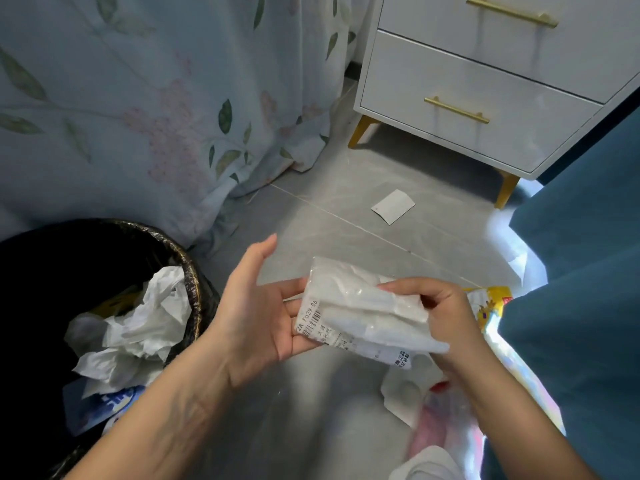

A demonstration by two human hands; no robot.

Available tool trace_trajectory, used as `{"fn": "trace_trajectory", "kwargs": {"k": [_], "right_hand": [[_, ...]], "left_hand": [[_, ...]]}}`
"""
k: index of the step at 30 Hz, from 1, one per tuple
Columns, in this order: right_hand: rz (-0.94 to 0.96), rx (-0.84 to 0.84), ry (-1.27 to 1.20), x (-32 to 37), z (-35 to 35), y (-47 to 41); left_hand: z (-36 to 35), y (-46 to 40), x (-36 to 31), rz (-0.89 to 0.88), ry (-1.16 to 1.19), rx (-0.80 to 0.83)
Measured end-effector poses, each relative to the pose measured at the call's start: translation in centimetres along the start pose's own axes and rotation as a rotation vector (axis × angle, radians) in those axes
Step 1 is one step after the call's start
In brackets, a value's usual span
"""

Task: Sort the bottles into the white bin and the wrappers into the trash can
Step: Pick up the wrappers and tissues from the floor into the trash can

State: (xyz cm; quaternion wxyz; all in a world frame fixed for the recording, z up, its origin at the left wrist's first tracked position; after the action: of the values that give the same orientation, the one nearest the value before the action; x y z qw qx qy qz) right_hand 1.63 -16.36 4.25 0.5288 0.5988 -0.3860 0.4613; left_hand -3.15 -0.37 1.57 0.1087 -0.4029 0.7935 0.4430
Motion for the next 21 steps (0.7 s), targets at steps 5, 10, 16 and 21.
{"fn": "trace_trajectory", "kwargs": {"k": [5, 10, 16, 21], "right_hand": [[0.258, 0.033, 0.244, 3.3, -1.5, 1.2], [-0.128, 0.528, -0.175, 1.8, -4.3, 1.6], [-0.399, 0.254, -0.284, -1.3, -4.4, 1.0], [-0.357, 0.216, -0.202, -0.7, -6.3, 1.6]], "left_hand": [[-1.0, 0.7, -2.0, -0.184, -0.463, -0.004], [0.5, 1.1, -3.5, -0.328, -0.481, -0.086], [0.3, 1.8, -4.7, -0.466, -0.430, -0.127], [0.8, 3.8, -6.8, -0.549, -0.590, -0.130]]}}
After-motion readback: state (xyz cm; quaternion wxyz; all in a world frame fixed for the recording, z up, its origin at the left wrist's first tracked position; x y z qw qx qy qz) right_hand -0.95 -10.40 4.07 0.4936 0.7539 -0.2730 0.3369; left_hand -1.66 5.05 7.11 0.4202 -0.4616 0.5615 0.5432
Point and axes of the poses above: each hand's wrist, its own y-axis away from the middle knuckle, its own z-axis out of the back of the hand, x = y × z, the point moved 10 cm from there along -y, towards the middle knuckle, and after that the axes turned 10 degrees about -z, right-handed, at the moved point
